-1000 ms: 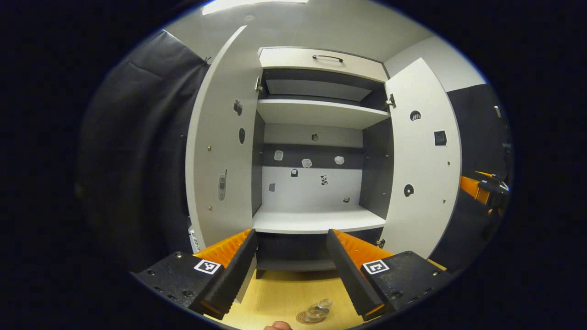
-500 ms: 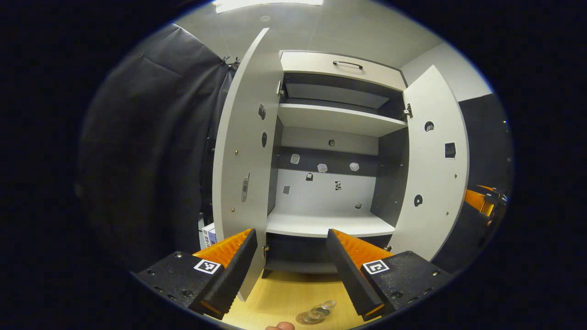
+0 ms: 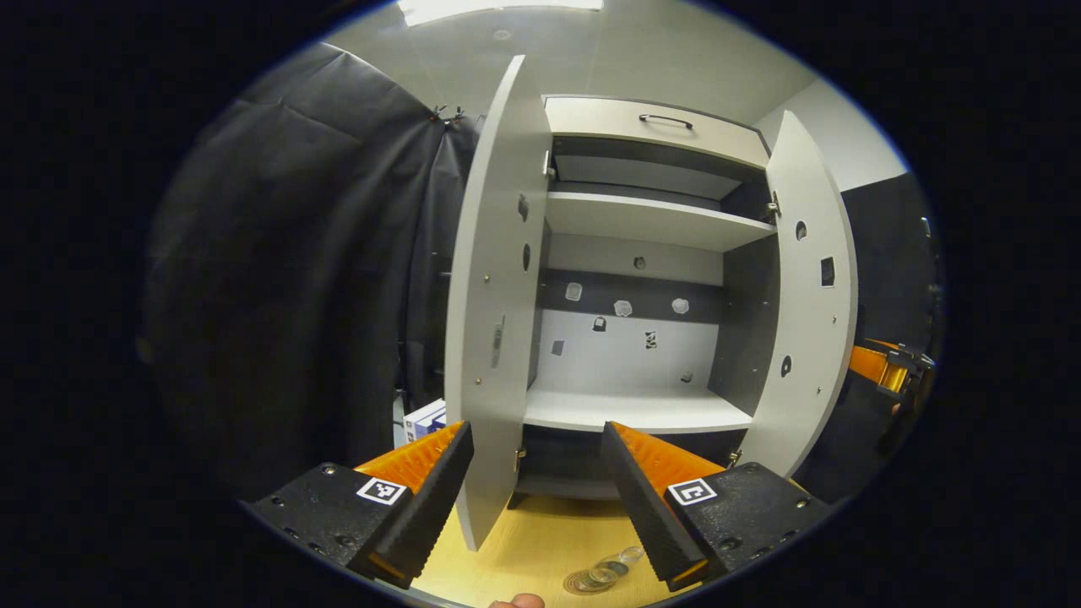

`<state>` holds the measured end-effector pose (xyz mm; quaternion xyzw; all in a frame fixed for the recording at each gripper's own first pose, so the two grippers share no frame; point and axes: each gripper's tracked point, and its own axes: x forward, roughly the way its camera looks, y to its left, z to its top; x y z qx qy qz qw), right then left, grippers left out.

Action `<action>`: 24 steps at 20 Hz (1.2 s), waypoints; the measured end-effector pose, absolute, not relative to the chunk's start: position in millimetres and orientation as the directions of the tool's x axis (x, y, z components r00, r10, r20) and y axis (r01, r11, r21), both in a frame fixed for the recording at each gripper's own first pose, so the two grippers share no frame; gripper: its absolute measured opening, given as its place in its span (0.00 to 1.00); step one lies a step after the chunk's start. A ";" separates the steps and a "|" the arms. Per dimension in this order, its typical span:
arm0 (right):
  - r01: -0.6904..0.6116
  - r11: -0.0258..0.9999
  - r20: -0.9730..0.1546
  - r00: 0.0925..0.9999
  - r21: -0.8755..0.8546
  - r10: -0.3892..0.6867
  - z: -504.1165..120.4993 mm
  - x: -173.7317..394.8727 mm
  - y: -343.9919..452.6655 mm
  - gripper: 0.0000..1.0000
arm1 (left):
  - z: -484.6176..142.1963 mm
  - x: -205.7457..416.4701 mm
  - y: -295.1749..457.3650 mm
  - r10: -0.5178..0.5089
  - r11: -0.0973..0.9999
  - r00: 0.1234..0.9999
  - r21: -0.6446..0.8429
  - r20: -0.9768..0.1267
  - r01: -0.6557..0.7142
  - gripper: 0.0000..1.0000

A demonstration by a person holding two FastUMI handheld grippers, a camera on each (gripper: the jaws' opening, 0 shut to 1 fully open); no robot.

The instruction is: Grasp the bottle in the cabinet with the left hand and place it on the coaster, then close the right door with the right hand and the left door with the left hand.

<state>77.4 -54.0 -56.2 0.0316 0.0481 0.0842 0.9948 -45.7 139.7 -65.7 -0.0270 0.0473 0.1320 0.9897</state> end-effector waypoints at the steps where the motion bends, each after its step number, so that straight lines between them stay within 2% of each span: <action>1: -0.174 0.982 -0.095 0.979 0.079 0.181 -57.9 78.7 -52.3 0.98 | -67.0 -48.6 143.8 0.270 0.961 0.957 -0.040 -0.104 -0.275 0.97; 3: -0.196 0.976 -0.100 0.974 0.090 0.205 -58.7 83.9 -47.7 0.98 | -68.4 -51.2 148.0 0.284 0.956 0.953 -0.046 -0.107 -0.290 0.97; 4: -0.211 0.973 -0.102 0.970 0.092 0.220 -60.3 85.8 -43.1 0.93 | -69.6 -49.8 147.6 0.289 0.954 0.951 -0.052 -0.108 -0.295 0.97; 5: -0.224 0.970 -0.113 0.966 0.093 0.233 -63.0 88.6 -38.0 0.98 | -69.5 -49.3 146.9 0.291 0.953 0.951 -0.060 -0.109 -0.298 0.97; 9: -0.257 0.959 -0.143 0.951 0.122 0.273 -72.7 99.1 -18.1 0.98 | -67.9 -50.4 148.2 0.286 0.951 0.953 -0.088 -0.104 -0.295 0.97; 10: -0.256 0.959 -0.144 0.951 0.122 0.272 -73.7 102.8 -15.7 0.98 | -68.4 -49.4 149.0 0.288 0.951 0.952 -0.085 -0.103 -0.297 0.94; 11: -0.239 0.965 -0.151 0.956 0.106 0.253 -76.1 108.6 -17.9 0.98 | -68.4 -49.7 150.0 0.292 0.951 0.951 -0.079 -0.104 -0.300 0.97; 16: -0.248 0.963 -0.153 0.953 0.108 0.263 -77.5 120.5 -1.0 1.00 | -69.8 -57.0 161.0 0.335 0.939 0.935 -0.049 -0.114 -0.342 0.97; 18: -0.245 0.965 -0.159 0.953 0.096 0.258 -78.6 125.0 7.0 0.97 | -69.3 -70.2 170.8 0.355 0.930 0.928 -0.057 -0.112 -0.362 0.97; 19: -0.245 0.965 -0.161 0.953 0.091 0.257 -79.2 128.2 12.3 1.00 | -68.3 -74.1 173.8 0.363 0.927 0.925 -0.062 -0.111 -0.371 0.97; 23: -0.241 0.966 -0.171 0.952 0.094 0.254 -82.5 140.6 30.2 1.00 | -69.3 -86.3 190.9 0.401 0.910 0.909 -0.059 -0.112 -0.409 0.97; 24: -0.241 0.965 -0.175 0.951 0.100 0.256 -84.6 143.0 34.2 1.00 | -69.8 -88.9 195.0 0.411 0.906 0.904 -0.056 -0.116 -0.419 0.94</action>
